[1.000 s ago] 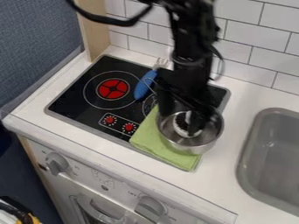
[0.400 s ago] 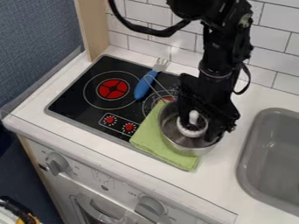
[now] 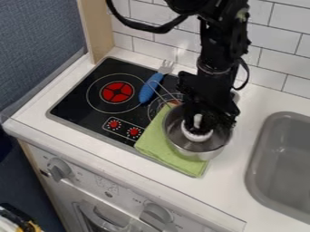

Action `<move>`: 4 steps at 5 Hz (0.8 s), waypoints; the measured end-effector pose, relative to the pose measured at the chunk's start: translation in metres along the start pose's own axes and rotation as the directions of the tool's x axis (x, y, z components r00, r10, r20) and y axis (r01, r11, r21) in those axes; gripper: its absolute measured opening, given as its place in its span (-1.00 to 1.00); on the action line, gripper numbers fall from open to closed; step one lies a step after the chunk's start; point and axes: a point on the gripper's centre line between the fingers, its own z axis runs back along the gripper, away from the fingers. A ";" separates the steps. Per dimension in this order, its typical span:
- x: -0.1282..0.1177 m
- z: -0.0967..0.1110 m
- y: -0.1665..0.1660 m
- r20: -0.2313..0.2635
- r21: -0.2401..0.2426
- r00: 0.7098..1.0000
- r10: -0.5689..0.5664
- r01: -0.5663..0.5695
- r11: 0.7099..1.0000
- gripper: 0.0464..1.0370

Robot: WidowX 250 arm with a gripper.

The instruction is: Move the white object from the silver pot and place it above the right burner

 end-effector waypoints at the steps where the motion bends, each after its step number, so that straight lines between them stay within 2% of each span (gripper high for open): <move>1: 0.002 0.003 0.006 0.005 -0.003 1.000 0.009 -0.009 1.000 -0.62; 3: 0.006 0.011 0.008 0.006 -0.035 1.000 0.012 -0.012 0.999 -0.62; 4: 0.022 0.044 0.021 0.070 -0.050 0.995 0.065 -0.062 0.997 -0.62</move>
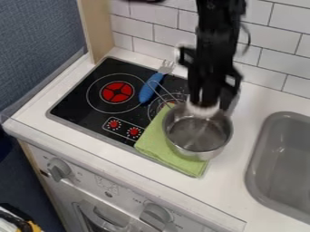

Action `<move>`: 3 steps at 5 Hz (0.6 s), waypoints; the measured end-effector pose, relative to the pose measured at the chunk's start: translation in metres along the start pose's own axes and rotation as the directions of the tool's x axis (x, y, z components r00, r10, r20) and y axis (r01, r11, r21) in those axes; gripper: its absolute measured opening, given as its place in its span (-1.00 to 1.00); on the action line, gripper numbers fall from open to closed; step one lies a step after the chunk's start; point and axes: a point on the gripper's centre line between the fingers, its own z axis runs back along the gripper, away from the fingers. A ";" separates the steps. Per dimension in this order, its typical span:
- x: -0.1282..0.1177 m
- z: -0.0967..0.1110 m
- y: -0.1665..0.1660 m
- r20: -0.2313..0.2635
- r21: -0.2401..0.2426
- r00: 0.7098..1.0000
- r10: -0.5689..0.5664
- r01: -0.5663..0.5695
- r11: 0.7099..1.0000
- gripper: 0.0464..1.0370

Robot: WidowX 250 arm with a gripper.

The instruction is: Move the white object from the silver pot and place it above the right burner

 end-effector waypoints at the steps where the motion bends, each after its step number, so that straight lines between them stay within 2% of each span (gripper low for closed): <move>1: 0.030 0.008 0.010 0.038 0.005 0.999 0.029 -0.030 1.000 -0.62; 2: 0.044 -0.019 0.022 -0.016 0.030 0.998 0.054 -0.054 0.998 -0.62; 3: 0.043 -0.045 0.034 -0.080 0.056 0.994 0.077 -0.072 0.996 -0.62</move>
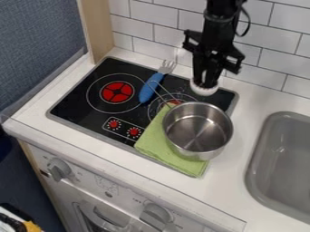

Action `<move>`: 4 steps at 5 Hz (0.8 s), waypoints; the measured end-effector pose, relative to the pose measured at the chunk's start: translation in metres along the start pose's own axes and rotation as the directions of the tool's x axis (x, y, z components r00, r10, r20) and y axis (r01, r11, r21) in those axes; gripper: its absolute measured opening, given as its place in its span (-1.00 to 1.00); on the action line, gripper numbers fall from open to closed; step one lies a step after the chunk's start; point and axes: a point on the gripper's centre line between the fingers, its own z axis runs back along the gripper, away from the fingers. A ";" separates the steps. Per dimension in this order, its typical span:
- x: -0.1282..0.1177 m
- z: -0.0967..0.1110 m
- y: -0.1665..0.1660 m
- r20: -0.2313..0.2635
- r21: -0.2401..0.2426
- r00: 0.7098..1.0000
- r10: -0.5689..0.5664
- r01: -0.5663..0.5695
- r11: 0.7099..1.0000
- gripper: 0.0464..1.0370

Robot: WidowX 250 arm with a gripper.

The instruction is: Move the white object from the silver pot and place it above the right burner

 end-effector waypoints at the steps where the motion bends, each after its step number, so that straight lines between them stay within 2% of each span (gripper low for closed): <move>1: 0.001 -0.013 0.002 -0.026 0.013 1.000 -0.004 0.004 1.000 -0.62; 2: 0.002 -0.013 0.003 -0.023 0.022 1.000 -0.005 0.005 1.000 -0.54; 3: 0.000 -0.014 0.003 -0.029 0.019 1.000 -0.008 0.008 1.000 0.02; 4: -0.001 -0.010 -0.001 -0.021 -0.008 1.000 -0.002 0.002 1.000 0.63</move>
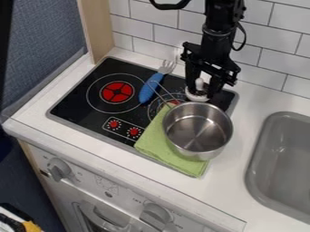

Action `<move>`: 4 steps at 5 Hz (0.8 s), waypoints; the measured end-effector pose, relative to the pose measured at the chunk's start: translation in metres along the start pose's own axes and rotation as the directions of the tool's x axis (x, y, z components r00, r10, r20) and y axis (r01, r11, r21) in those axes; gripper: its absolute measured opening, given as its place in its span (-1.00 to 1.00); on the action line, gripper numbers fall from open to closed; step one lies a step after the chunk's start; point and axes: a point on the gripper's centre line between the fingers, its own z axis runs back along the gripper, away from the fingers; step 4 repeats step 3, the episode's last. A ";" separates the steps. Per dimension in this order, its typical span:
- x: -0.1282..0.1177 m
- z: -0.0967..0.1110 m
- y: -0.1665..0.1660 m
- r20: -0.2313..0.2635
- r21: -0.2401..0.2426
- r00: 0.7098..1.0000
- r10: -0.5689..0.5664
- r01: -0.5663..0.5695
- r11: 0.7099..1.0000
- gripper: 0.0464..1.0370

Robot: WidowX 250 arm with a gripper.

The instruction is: Move the white object from the silver pot and place it above the right burner

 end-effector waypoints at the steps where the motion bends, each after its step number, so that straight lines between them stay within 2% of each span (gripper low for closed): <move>1: -0.001 0.040 0.009 0.070 -0.025 0.997 0.041 -0.039 0.999 0.94; 2: -0.008 0.049 0.015 0.049 -0.037 0.996 0.077 -0.075 0.996 0.93; 3: -0.016 0.052 0.015 0.032 -0.029 0.995 0.097 -0.096 0.995 0.92; 4: -0.016 0.052 0.015 0.032 -0.029 0.995 0.097 -0.096 0.995 0.92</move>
